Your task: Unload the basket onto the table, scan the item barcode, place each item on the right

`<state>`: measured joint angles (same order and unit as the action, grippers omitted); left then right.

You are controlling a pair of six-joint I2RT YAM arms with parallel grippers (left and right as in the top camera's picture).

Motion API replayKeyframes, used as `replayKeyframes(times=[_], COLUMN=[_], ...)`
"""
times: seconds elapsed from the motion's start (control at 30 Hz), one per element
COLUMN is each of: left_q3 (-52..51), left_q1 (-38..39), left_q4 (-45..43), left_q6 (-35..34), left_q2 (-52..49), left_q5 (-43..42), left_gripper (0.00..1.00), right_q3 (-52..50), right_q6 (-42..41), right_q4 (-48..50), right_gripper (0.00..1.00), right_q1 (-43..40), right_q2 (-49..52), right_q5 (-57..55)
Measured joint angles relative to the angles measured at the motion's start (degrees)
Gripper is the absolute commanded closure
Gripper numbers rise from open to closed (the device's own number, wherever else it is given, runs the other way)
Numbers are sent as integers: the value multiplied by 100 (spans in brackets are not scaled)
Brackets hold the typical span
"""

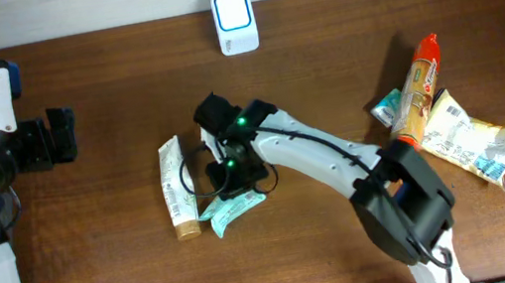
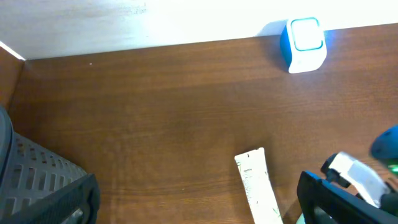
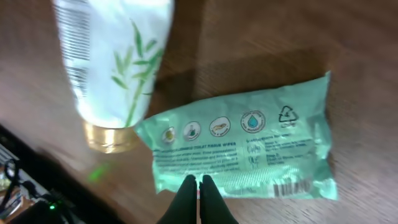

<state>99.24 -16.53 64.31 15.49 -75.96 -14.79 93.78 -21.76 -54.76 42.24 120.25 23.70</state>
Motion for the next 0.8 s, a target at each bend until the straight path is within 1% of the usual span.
replayKeyframes(times=[0.13, 0.2, 0.23, 0.27, 0.3, 0.33, 0.37, 0.4, 0.47, 0.5, 0.53, 0.57, 0.6, 0.67, 0.7, 0.8], left_q3=[0, 0, 0, 0, 0, 0, 0, 0, 0, 0, 0, 0, 0, 0, 0, 0], left_q1=[0, 0, 0, 0, 0, 0, 0, 0, 0, 0, 0, 0, 0, 0, 0, 0], left_q4=[-2, 0, 0, 0, 0, 0, 0, 2, 0, 2, 0, 0, 2, -9, 0, 0], left_q6=[0, 0, 0, 0, 0, 0, 0, 0, 0, 0, 0, 0, -2, 0, 0, 0], left_q2=[0, 0, 0, 0, 0, 0, 0, 0, 0, 0, 0, 0, 0, 0, 0, 0], left_q5=[0, 0, 0, 0, -2, 0, 0, -2, 0, 0, 0, 0, -2, 0, 0, 0], left_gripper=[1, 1, 1, 1, 1, 1, 1, 1, 1, 1, 1, 1, 1, 1, 1, 1], right_q3=[2, 17, 31, 74, 105, 271, 411, 772, 1611, 1788, 1869, 1836, 1770, 1443, 1268, 1202], right_q6=[-76, -107, -96, -66, -11, 334, 566, 964, 1475, 1567, 1604, 1532, 1322, 645, 409, 114], right_q4=[-50, -57, -52, -96, -118, -446, -651, -1213, -1823, -1847, -1825, -1617, -1233, -636, -553, -433], right_gripper=[96, 77, 71, 61, 57, 52, 50, 48, 48, 48, 50, 53, 53, 62, 64, 64], right_q1=[66, 31, 9, -15, -22, -48, -83, -173, -289, -286, -203, -46, 129, 494, 623, 649], right_q2=[511, 586, 597, 610, 616, 675, 726, 850, 933, 933, 933, 935, 938, 938, 942, 949], right_q5=[280, 525, 645, 743, 778, 844, 807, 662, 516, 505, 494, 457, 398, -146, -367, -584])
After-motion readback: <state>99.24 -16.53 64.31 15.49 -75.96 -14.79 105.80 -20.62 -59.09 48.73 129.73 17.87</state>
